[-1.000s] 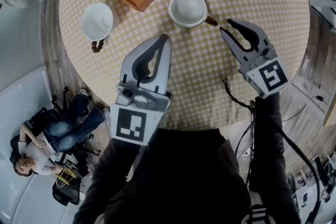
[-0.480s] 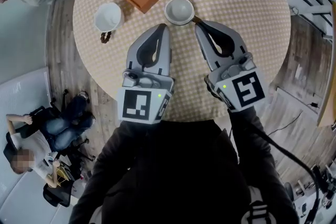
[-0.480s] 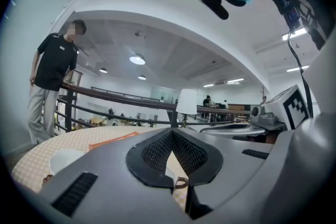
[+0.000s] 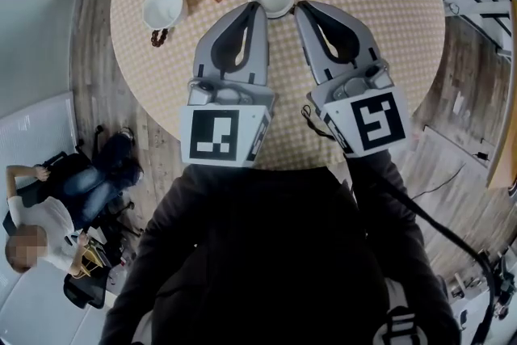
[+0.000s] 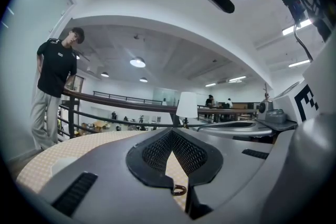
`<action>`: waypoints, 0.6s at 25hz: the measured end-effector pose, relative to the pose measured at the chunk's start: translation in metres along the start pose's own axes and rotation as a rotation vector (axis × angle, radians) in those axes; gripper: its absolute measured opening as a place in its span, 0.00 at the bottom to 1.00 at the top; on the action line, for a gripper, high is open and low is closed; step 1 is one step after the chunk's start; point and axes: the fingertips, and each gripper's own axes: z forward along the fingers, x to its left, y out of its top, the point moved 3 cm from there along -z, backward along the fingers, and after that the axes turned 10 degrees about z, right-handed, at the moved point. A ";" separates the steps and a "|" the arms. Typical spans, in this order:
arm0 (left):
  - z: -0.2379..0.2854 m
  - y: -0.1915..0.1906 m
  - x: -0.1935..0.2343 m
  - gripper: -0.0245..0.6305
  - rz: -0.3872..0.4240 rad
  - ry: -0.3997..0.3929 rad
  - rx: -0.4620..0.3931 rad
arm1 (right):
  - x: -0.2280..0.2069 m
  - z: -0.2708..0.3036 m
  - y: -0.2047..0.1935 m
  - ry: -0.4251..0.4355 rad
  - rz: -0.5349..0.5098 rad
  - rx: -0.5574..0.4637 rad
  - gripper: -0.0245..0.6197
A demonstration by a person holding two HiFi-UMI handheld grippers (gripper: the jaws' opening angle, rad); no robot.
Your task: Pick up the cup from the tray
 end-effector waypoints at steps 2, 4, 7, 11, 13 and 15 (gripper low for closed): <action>-0.001 0.003 -0.002 0.05 0.002 0.002 -0.004 | 0.002 -0.002 0.000 0.002 0.001 0.000 0.05; -0.001 0.004 -0.003 0.05 0.003 0.002 -0.007 | 0.003 -0.003 0.000 0.007 0.006 -0.003 0.05; -0.002 0.004 -0.002 0.05 0.005 0.004 -0.005 | 0.003 -0.004 0.001 0.010 0.009 -0.006 0.05; -0.002 0.005 -0.002 0.05 0.004 0.007 -0.004 | 0.003 -0.005 0.002 0.009 0.011 -0.006 0.05; -0.002 0.004 -0.002 0.05 0.002 0.007 -0.003 | 0.004 -0.004 0.002 0.012 0.012 -0.007 0.05; -0.002 0.003 -0.002 0.05 0.000 0.007 -0.003 | 0.006 -0.003 0.003 0.013 0.014 -0.013 0.05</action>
